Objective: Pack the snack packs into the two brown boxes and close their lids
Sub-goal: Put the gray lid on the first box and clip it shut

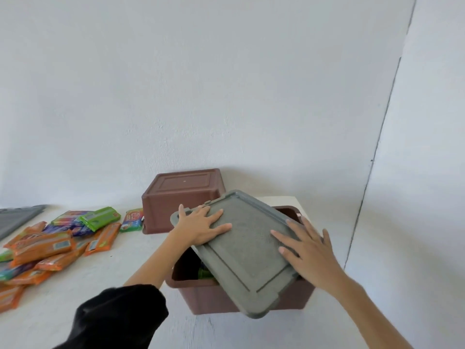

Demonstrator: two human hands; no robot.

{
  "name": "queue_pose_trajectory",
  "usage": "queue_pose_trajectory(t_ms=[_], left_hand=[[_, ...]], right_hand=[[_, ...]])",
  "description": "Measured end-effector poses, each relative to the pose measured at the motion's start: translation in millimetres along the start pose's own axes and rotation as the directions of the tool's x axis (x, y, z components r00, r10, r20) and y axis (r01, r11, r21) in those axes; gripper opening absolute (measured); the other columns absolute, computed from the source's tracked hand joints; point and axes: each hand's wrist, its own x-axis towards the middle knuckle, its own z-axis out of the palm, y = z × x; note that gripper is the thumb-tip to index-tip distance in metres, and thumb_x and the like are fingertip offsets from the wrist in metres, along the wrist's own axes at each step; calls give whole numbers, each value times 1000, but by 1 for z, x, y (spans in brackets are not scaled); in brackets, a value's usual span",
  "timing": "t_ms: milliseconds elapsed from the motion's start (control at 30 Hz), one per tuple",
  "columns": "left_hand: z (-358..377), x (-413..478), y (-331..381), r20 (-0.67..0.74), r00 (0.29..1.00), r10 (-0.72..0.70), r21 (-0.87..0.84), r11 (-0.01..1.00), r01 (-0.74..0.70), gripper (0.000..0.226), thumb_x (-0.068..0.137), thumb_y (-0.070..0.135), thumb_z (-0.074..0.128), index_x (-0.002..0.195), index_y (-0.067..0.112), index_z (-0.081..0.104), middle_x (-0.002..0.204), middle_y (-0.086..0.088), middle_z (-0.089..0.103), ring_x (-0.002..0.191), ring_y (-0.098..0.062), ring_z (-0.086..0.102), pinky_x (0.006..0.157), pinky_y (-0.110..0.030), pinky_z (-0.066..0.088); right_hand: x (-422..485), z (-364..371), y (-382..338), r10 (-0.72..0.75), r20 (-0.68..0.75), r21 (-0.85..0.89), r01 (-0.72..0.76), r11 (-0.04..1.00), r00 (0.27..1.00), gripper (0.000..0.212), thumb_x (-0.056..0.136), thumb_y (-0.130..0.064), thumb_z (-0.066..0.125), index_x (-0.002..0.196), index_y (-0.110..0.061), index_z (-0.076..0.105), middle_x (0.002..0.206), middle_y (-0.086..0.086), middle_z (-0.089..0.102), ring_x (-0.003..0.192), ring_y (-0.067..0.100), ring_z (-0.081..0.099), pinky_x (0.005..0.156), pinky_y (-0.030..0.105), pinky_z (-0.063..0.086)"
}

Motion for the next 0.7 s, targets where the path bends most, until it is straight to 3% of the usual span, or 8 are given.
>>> queue_pose_trajectory(t_ms=[67, 167, 367, 500, 567, 700], left_hand=[[1, -17, 3, -4, 996, -93, 72, 993, 93, 73, 85, 72, 9, 148, 36, 5, 155, -9, 17, 145, -25, 12, 109, -63, -9], [3, -43, 17, -53, 986, -160, 186, 968, 167, 81, 80, 77, 4, 149, 34, 9, 147, -17, 31, 139, -33, 23, 108, -64, -12], [6, -70, 31, -116, 974, -193, 274, 937, 219, 81, 79, 76, 7, 144, 33, 28, 139, -19, 37, 134, -34, 27, 106, -67, -12], [8, -58, 19, -323, 941, -101, 121, 982, 147, 64, 90, 66, 16, 128, 30, 52, 143, -9, 31, 134, -25, 28, 112, -62, 1], [14, -46, 11, -336, 937, -92, -11, 996, 94, 58, 92, 61, 20, 137, 31, 41, 151, -7, 20, 140, -25, 19, 114, -57, 7], [28, -30, 0, -129, 983, -132, -275, 957, 93, 61, 90, 65, 23, 146, 43, 11, 158, -3, -9, 145, -26, -13, 113, -58, 6]], right_hand=[[21, -9, 14, 21, 50, 23, -22, 999, 999, 45, 97, -53, 16, 142, -52, 17, 158, -6, -12, 145, 22, -15, 116, 52, -1], [54, -14, 34, 63, 100, 3, -63, 998, 993, 42, 100, -42, 26, 141, -51, 20, 158, -2, -10, 145, 28, -8, 116, 52, 7], [110, -5, 34, 41, 113, 147, -58, 987, 993, 46, 102, -20, 28, 140, -46, 29, 158, 6, -2, 143, 34, 13, 115, 45, 19], [112, 2, 27, 26, 6, 201, -27, 979, 1000, 49, 102, -14, 26, 142, -42, 31, 159, 4, -1, 142, 30, 18, 111, 39, 25], [110, 2, 26, 30, -9, 208, -28, 978, 1000, 48, 102, -16, 26, 142, -41, 31, 159, 5, -1, 143, 30, 19, 110, 39, 26], [103, 4, 25, 85, -4, 215, -82, 973, 996, 44, 101, -28, 26, 143, -44, 26, 159, 4, -6, 140, 33, 25, 110, 41, 28]])
